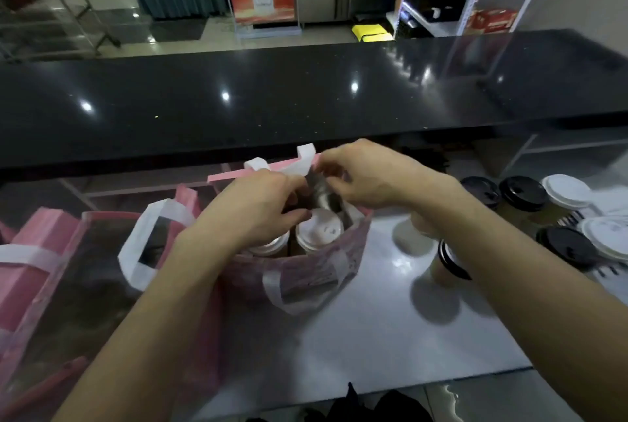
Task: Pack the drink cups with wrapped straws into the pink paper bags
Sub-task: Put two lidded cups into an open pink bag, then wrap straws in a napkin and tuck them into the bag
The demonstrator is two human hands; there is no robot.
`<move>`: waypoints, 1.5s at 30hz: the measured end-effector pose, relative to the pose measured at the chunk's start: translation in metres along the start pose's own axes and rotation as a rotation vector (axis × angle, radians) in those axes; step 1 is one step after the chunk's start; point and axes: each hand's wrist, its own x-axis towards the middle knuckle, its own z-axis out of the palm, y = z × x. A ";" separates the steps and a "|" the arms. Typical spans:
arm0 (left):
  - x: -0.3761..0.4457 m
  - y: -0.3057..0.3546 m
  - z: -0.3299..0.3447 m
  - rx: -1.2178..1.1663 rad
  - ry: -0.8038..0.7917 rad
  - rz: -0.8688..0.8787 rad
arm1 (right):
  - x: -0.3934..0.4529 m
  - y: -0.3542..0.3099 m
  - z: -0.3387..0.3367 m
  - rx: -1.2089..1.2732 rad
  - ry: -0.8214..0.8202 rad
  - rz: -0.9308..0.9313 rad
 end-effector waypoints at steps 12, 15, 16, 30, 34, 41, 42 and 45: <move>0.081 0.111 0.021 0.059 0.013 0.100 | -0.102 0.166 -0.005 0.168 0.162 0.306; 0.116 0.153 0.029 0.082 0.034 0.107 | -0.132 0.211 -0.005 0.174 0.149 0.351; 0.129 0.168 0.034 0.082 0.032 0.115 | -0.142 0.228 -0.006 0.172 0.157 0.365; 0.241 0.306 0.124 0.016 -0.019 0.279 | -0.284 0.433 0.003 0.189 0.418 0.973; 0.251 0.329 0.143 -0.017 0.004 0.272 | -0.299 0.465 0.041 0.241 0.310 1.060; 0.279 0.374 0.158 -0.059 0.062 0.166 | -0.276 0.536 0.086 0.246 0.104 1.049; 0.284 0.381 0.158 -0.066 0.069 0.132 | -0.272 0.546 0.090 0.245 0.070 1.033; 0.292 0.403 0.166 -0.102 0.094 0.021 | -0.264 0.568 0.100 0.295 0.012 0.964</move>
